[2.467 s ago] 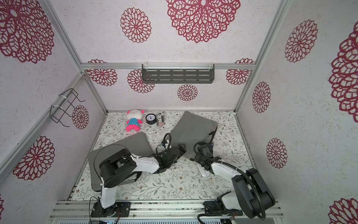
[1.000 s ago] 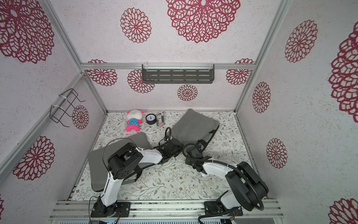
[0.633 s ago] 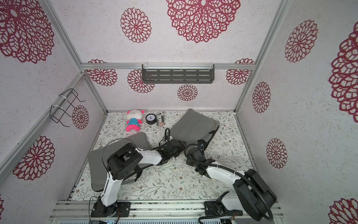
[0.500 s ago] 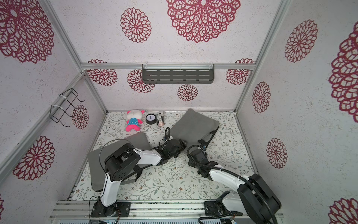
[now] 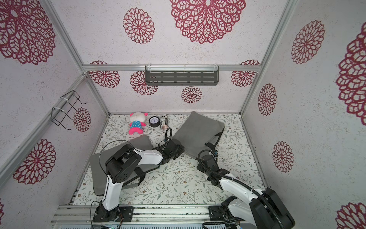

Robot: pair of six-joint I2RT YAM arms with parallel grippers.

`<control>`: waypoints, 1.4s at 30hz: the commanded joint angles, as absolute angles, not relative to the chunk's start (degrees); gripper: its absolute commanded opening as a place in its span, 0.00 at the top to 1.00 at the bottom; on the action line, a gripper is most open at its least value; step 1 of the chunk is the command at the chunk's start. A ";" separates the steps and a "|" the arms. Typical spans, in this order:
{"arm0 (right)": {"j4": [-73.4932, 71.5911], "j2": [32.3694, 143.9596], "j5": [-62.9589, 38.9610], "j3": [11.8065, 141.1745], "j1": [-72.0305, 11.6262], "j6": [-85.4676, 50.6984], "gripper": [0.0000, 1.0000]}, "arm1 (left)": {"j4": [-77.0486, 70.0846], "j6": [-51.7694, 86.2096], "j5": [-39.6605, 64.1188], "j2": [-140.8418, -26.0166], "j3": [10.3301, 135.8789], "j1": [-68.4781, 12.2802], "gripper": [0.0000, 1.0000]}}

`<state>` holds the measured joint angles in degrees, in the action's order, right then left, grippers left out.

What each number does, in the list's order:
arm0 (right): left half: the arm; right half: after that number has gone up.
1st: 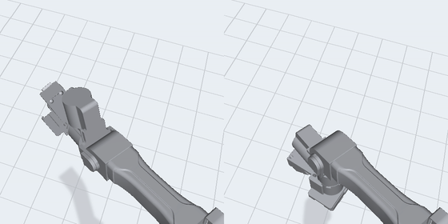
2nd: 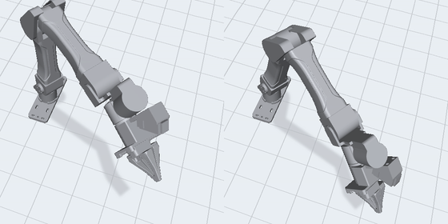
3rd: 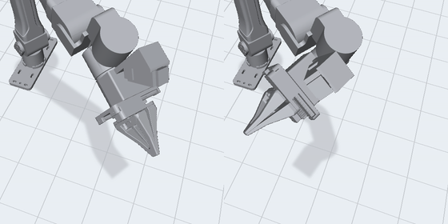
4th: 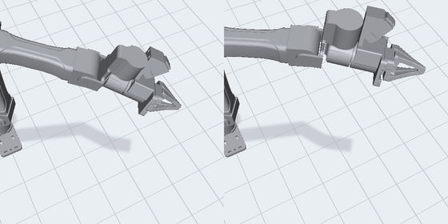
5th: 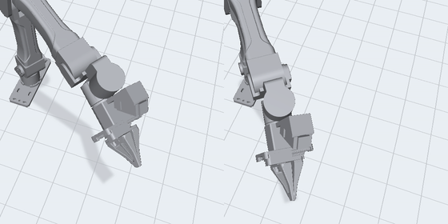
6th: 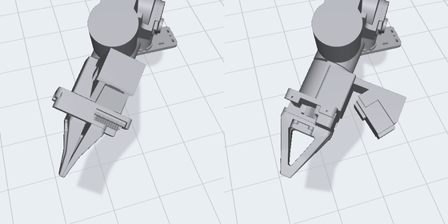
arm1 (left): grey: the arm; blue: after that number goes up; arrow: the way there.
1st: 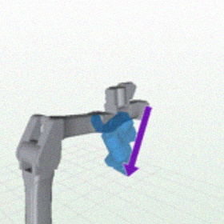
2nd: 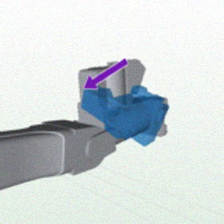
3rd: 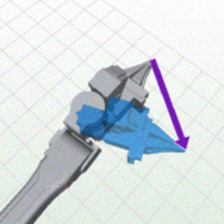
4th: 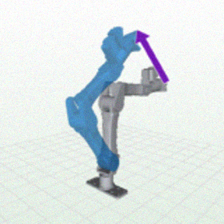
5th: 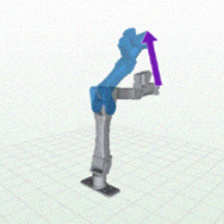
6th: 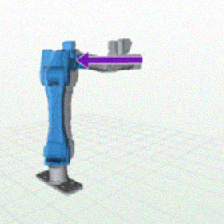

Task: Put the mouse into the laptop bag
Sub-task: Unzip the zipper on the zippered laptop bag.

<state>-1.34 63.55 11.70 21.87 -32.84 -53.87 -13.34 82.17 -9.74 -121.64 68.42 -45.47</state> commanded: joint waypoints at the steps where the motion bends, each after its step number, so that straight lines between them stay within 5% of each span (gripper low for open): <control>1: -1.34 63.01 12.39 21.37 -33.51 -56.11 1.00 | -7.78 81.58 -8.36 -124.25 68.62 -45.26 0.83; 8: -7.02 67.76 11.64 22.70 -38.32 -58.15 1.00 | -8.17 82.00 -7.59 -125.09 69.60 -45.63 0.94; 22: -11.55 76.02 11.47 28.12 -43.68 -57.48 1.00 | -9.37 82.70 -7.70 -124.86 68.73 -46.05 0.98; 25: -9.25 75.59 12.65 28.50 -43.68 -56.67 0.82 | -9.27 82.24 -8.15 -124.09 68.42 -46.02 0.83; 30: 0.76 68.38 18.88 26.64 -43.76 -56.03 0.47 | -7.92 77.85 -12.41 -119.43 67.77 -46.31 0.29; 33: 7.68 61.92 22.86 24.01 -43.71 -56.80 0.27 | -5.86 71.84 -14.81 -116.34 69.78 -46.35 0.14; 37: 17.08 54.12 25.79 22.46 -43.68 -57.03 0.04 | -3.31 63.76 -17.95 -113.36 73.47 -46.49 0.03; 42: 22.24 55.46 26.13 22.68 -43.57 -56.79 0.02 | -6.21 54.00 -19.25 -109.57 75.82 -47.46 0.02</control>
<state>15.77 54.41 23.68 22.61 -43.66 -56.66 -3.97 63.24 -16.12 -113.75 72.82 -46.85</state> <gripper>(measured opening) 0.983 0.978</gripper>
